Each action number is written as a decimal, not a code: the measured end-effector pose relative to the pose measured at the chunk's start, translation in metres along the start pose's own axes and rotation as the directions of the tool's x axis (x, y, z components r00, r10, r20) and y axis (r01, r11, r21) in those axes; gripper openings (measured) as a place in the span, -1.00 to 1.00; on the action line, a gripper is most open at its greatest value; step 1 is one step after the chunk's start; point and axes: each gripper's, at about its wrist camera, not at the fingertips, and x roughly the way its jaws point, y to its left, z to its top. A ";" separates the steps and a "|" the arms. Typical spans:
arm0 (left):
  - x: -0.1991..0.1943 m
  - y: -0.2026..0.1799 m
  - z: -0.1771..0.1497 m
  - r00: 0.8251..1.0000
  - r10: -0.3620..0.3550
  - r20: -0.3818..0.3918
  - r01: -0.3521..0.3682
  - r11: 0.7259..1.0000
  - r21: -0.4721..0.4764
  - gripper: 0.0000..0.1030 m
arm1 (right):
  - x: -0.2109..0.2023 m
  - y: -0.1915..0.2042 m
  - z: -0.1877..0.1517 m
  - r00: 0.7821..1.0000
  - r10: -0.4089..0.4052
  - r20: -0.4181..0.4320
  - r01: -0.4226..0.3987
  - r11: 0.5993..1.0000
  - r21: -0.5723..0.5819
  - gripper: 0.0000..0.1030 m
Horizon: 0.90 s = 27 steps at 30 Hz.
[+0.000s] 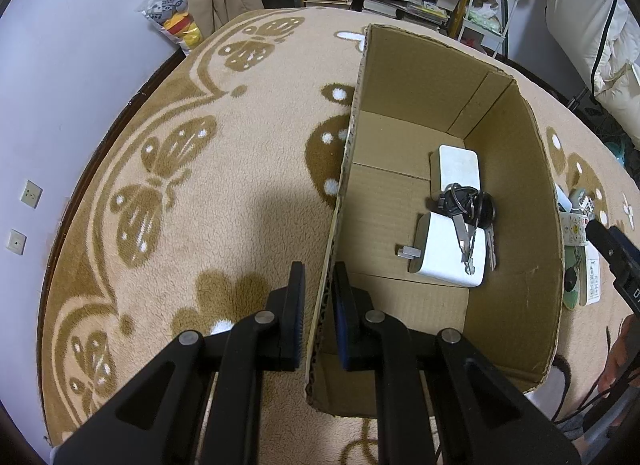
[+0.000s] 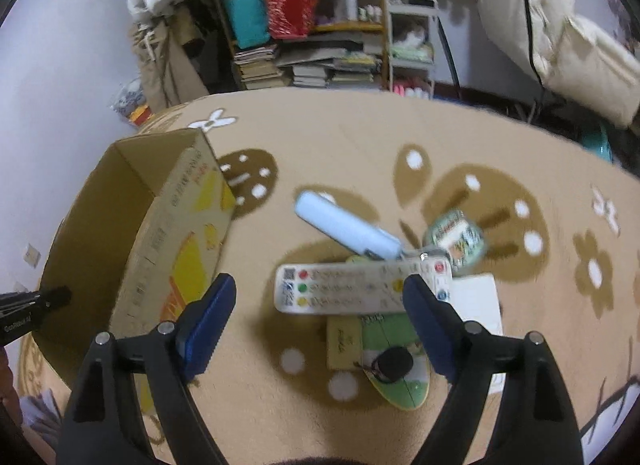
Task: Organize rigid objects
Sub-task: 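Return the right tool to the pile and grasp the black car key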
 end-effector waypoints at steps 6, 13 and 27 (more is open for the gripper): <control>-0.001 0.002 0.001 1.000 -0.008 -0.004 0.008 1.000 -0.002 -0.74 | 0.013 -0.013 -0.016 0.999 -0.009 -0.036 0.010 1.000 0.029 0.75; -0.001 0.002 0.001 1.000 -0.006 -0.004 0.006 1.000 0.001 -0.74 | 0.028 -0.022 -0.035 0.995 -0.016 -0.102 0.021 0.999 0.043 0.55; -0.001 0.003 0.002 1.000 -0.010 -0.005 0.010 1.000 -0.002 -0.74 | 0.036 -0.026 -0.055 0.991 0.011 -0.132 -0.006 0.999 0.036 -0.08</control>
